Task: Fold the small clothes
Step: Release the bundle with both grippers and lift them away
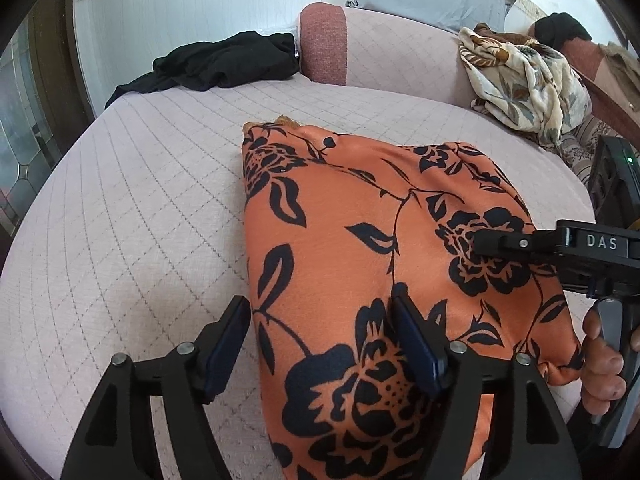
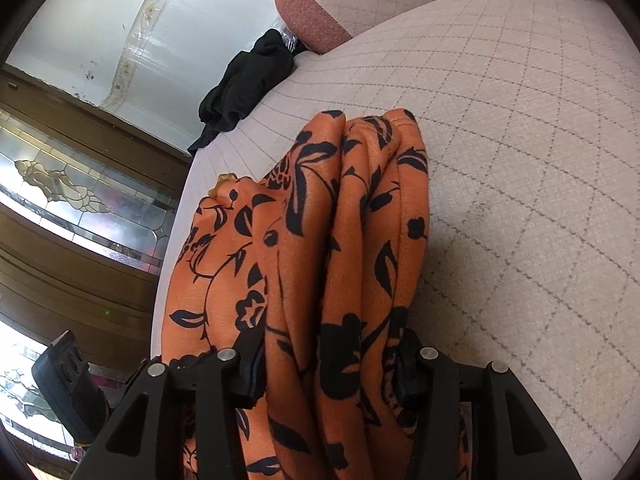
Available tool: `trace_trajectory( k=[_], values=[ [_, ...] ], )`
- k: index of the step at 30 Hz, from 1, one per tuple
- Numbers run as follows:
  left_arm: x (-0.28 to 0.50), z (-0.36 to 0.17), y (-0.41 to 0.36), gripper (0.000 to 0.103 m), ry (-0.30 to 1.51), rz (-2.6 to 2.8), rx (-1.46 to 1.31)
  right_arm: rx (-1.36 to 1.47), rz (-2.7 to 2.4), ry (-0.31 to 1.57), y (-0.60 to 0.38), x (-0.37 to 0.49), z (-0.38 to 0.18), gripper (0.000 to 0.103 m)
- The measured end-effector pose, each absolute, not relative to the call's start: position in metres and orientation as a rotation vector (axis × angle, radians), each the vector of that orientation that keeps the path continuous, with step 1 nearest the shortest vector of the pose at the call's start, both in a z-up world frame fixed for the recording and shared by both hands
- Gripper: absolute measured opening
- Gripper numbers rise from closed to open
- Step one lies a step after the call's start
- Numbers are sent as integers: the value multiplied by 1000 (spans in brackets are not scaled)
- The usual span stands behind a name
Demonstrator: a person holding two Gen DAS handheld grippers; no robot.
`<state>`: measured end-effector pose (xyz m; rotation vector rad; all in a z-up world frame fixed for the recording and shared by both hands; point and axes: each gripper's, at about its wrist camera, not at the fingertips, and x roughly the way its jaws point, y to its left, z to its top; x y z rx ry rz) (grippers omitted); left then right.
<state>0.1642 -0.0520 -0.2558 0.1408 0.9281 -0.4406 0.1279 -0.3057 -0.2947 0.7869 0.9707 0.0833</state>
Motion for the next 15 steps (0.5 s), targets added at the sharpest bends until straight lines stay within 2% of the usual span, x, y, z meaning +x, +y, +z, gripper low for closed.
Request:
trace_trajectory(
  k=[5, 11, 12, 13, 15],
  values=[
    [157, -255, -44, 81, 929, -413, 130, 737, 45, 939, -309, 108, -279, 51],
    [139, -242, -25, 82, 903, -377, 112, 541, -17, 793, -297, 75, -238, 50],
    [134, -240, -20, 82, 891, -362, 110, 511, 8, 736, -292, 66, -227, 49],
    [128, -239, -16, 82, 882, -346, 110, 497, 38, 701, -287, 61, -220, 40],
    [120, -239, -12, 82, 867, -326, 125, 472, 92, 686, -274, 53, -214, 36]
  ],
)
